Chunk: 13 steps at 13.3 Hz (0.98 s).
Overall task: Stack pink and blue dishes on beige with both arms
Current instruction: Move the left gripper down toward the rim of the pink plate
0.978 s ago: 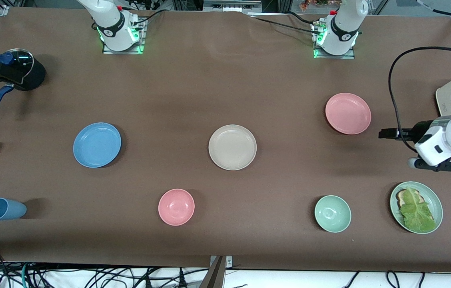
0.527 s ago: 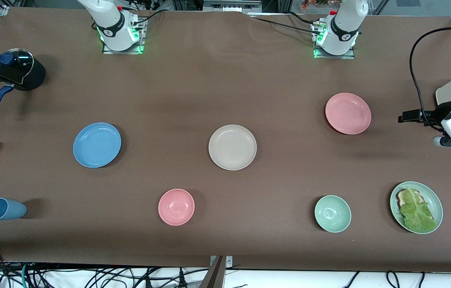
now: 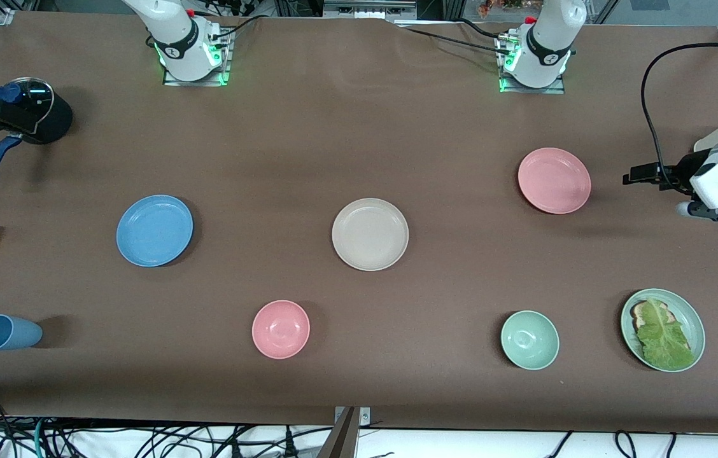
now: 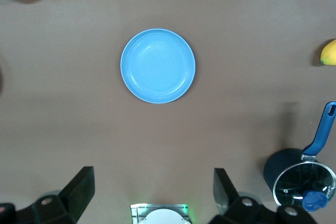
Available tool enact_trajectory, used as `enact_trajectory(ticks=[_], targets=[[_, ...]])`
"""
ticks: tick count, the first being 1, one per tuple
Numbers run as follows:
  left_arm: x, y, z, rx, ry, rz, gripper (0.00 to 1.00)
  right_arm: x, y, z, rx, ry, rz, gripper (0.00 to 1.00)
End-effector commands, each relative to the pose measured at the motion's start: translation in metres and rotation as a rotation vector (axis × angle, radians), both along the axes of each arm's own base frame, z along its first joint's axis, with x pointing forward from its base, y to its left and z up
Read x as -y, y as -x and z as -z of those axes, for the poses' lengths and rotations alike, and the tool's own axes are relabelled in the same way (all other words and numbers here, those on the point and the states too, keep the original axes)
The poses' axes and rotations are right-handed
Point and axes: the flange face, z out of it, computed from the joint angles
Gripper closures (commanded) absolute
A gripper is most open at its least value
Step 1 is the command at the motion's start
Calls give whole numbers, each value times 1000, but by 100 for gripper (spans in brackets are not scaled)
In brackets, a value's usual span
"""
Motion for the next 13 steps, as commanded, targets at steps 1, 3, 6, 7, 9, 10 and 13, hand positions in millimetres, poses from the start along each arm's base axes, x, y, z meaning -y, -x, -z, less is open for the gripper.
enact_trajectory(ticks=[1,3,6,7,9,10,13], targets=[[-4,12,10,29,42,9,0,1,4,-3,-1,-17,3,0],[-12,12,19,28,43,14,0,5,5,-2,-2,-17,10,0],[-32,15,49,28,103,10,0,6,5,-2,-2,-17,10,0],[-39,16,57,39,120,14,0,6,5,-2,-2,-17,10,0],[-48,19,76,40,150,10,0,6,5,-2,-2,-17,10,0],[-49,22,83,39,160,10,0,6,5,-2,-2,-17,10,0],[-51,29,102,54,177,-2,0,6,5,-2,-2,-17,10,0]])
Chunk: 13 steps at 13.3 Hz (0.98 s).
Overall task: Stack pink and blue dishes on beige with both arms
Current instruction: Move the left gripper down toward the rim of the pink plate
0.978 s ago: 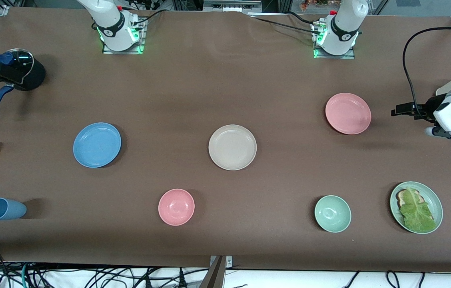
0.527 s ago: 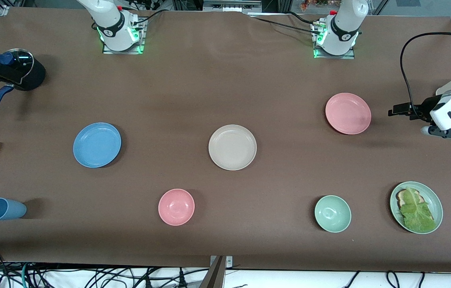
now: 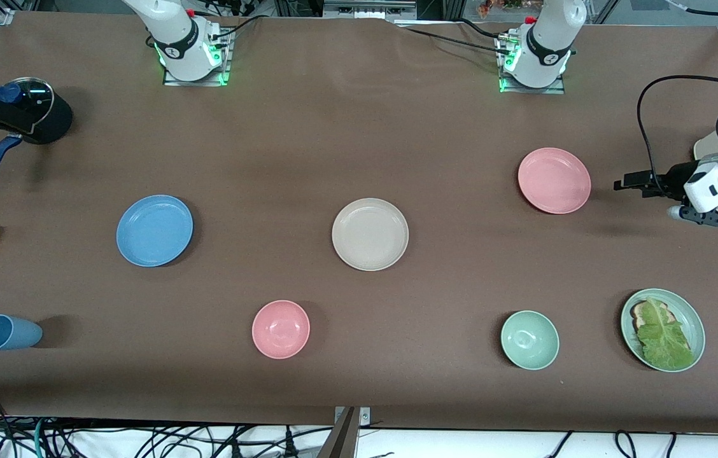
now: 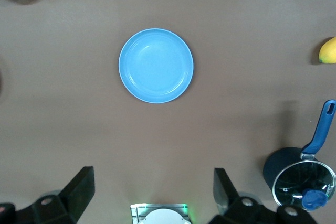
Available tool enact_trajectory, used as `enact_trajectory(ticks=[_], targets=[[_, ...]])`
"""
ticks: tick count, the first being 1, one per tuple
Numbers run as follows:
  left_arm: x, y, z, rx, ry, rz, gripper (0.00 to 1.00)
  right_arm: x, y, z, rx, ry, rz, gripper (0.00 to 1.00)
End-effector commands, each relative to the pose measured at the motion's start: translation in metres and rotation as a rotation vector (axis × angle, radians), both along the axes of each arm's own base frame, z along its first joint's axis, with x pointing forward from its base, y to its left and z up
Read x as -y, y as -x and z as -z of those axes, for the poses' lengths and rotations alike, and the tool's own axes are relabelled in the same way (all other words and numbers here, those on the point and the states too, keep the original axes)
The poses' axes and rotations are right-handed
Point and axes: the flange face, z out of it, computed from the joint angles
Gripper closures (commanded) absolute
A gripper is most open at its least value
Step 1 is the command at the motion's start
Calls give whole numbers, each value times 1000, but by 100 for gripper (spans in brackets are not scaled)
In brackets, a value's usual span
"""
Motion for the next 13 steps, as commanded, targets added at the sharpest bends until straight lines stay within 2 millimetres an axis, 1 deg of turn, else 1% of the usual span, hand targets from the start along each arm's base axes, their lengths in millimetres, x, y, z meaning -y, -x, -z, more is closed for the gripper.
enact_trajectory(ticks=[1,4,7,9,11,13], targets=[[1,8,16,34,41,-6,0,1,4,-2,-1,-17,1,0],[2,11,36,30,74,-14,0,1,4,-2,-1,-17,1,0],[-1,17,54,45,92,-11,0,1,4,-2,-1,-17,1,0],[-4,19,60,41,96,-6,0,2,5,-2,-9,-18,3,0],[-4,20,62,39,95,-7,0,2,6,-1,-10,-18,3,0],[1,29,67,63,69,-7,0,2,6,-1,-10,-18,3,0]])
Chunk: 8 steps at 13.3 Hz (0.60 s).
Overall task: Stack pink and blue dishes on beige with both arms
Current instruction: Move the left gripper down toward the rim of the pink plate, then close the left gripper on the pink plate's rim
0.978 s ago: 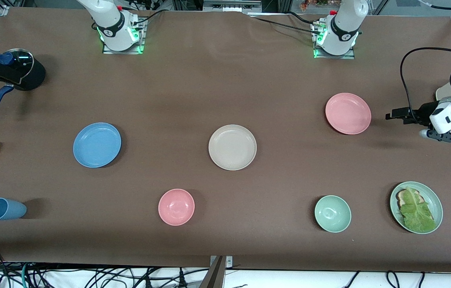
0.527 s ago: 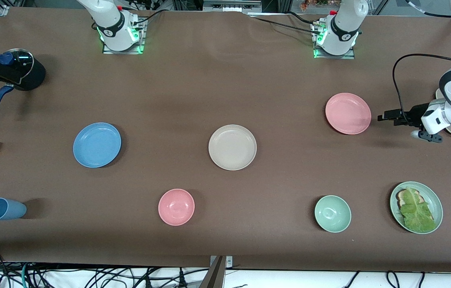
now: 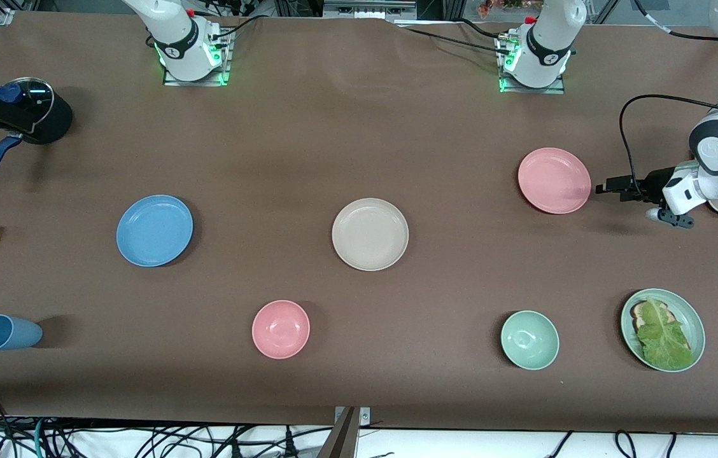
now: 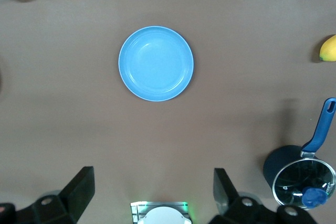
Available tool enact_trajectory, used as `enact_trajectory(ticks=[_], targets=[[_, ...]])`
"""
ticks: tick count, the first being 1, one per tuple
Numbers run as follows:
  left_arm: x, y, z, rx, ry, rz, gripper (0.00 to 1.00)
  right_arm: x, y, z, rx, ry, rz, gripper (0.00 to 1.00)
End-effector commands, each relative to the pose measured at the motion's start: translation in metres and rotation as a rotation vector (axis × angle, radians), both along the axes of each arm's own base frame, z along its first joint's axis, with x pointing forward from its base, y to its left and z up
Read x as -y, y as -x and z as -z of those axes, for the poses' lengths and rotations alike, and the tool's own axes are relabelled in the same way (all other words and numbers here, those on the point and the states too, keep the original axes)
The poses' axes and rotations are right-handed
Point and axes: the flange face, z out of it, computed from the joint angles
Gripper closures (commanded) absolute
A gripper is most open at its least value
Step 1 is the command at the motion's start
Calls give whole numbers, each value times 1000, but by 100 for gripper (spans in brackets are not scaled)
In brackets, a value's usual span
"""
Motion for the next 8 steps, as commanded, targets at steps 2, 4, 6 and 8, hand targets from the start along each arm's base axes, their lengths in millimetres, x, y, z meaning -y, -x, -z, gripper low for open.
enact_trajectory(ticks=[2,4,6,8], targets=[[7,27,13,96,-19,0,0,2,5,-2,-2,-17,2,0],[8,34,20,121,1,-9,0,2,5,-2,-2,-17,3,0],[9,44,30,128,-20,-20,0,2,5,-2,-2,-17,4,0],[11,49,36,143,-1,-34,0,2,5,-2,-3,-17,4,0]])
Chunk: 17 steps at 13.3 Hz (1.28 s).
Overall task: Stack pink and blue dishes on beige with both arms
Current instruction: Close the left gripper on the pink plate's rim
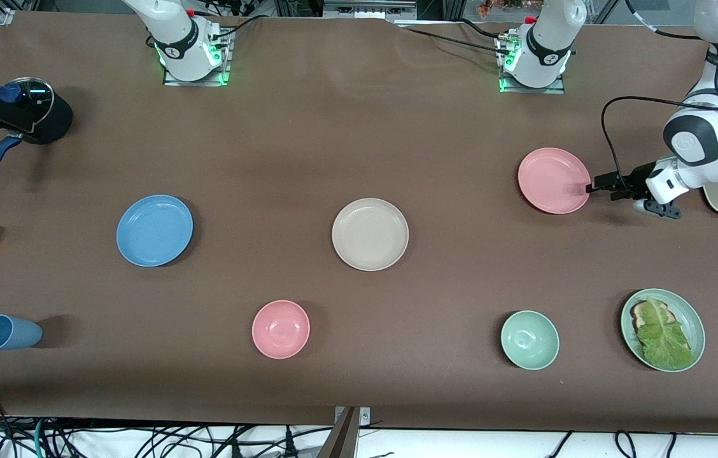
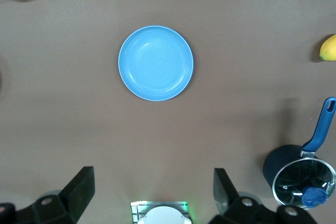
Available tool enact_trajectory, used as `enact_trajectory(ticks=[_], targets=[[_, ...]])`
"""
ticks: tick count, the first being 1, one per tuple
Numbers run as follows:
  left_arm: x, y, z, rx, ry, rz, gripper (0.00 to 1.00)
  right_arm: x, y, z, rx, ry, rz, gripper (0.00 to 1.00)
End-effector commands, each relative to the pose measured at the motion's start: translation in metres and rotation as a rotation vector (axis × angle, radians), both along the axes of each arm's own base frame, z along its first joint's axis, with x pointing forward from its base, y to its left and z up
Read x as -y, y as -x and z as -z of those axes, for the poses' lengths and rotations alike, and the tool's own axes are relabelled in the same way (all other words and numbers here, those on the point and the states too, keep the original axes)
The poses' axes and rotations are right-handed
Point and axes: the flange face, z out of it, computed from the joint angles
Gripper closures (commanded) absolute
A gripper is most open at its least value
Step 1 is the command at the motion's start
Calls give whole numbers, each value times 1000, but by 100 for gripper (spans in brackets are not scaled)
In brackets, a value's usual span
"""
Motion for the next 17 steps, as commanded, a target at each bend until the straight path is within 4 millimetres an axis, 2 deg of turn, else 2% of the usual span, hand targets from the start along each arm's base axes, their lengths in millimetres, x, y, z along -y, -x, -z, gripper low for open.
enact_trajectory(ticks=[1,7,15,16,17], targets=[[6,14,0,55,26,-6,0,2,4,-2,0,-17,3,0],[16,27,10,41,44,-16,0,4,5,-2,-2,-17,8,0],[19,35,9,39,54,-25,0,4,5,-2,-2,-17,8,0],[19,35,9,39,54,-25,3,4,5,-2,-3,-17,8,0],[19,36,10,37,55,-25,10,4,5,-2,-3,-17,8,0]])
